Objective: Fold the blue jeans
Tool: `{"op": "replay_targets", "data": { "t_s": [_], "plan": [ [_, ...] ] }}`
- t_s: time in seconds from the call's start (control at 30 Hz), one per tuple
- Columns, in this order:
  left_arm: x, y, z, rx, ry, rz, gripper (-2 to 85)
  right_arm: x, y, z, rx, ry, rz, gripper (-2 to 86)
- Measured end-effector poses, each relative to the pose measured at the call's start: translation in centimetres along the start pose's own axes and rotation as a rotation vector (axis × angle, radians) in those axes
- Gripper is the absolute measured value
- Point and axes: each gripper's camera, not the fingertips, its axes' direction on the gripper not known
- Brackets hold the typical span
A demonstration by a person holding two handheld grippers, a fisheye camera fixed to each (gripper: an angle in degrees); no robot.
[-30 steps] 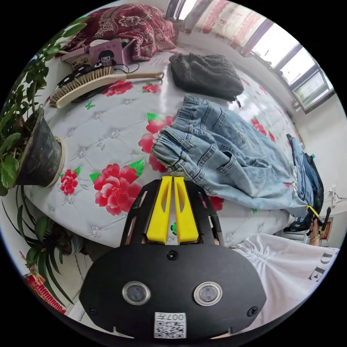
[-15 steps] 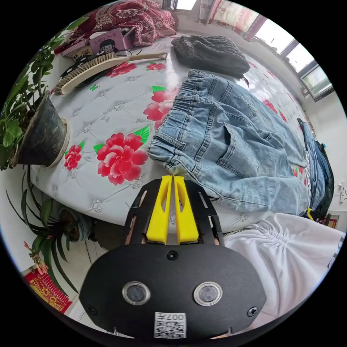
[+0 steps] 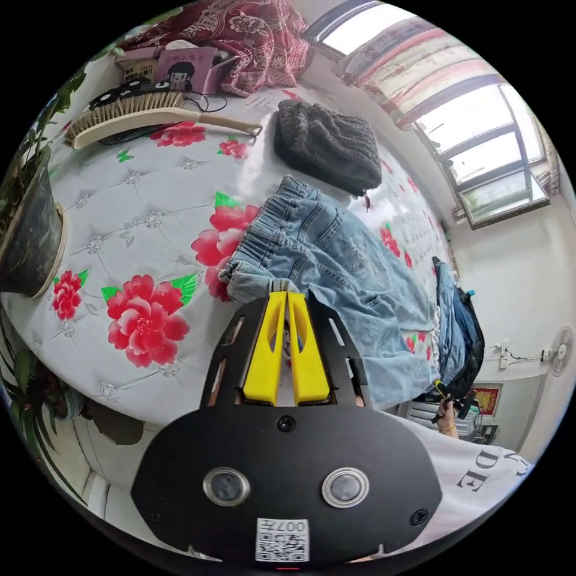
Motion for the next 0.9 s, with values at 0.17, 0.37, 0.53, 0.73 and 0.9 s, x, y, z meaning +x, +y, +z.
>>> {"op": "replay_targets", "data": {
  "t_s": [0.17, 0.37, 0.53, 0.73, 0.9],
  "plan": [
    [1.8, -3.6, -5.1, 0.111, 0.112, 0.023, -0.9, -2.6, -5.9, -8.0, 0.205, -0.054, -0.122, 0.0],
    [0.8, -0.3, -16.7, 0.444, 0.21, 0.058, -0.9, -2.7, -7.0, -16.9, 0.459, -0.119, -0.238, -0.1],
    [-0.5, 3.8, -12.2, 0.228, 0.009, 0.036, -0.5, 0.6, -7.2, -9.1, 0.14, -0.038, -0.18, -0.1],
    [0.8, 4.8, -1.2, 0.022, -0.076, -0.057, 7.5, 3.3, -5.4, -1.8, -0.074, -0.077, -0.049, -0.2],
    [7.0, -2.3, 0.8, 0.106, -0.12, 0.057, 14.6, 2.6, -7.8, -2.4, -0.12, -0.053, -0.087, -0.2]
  ]
}}
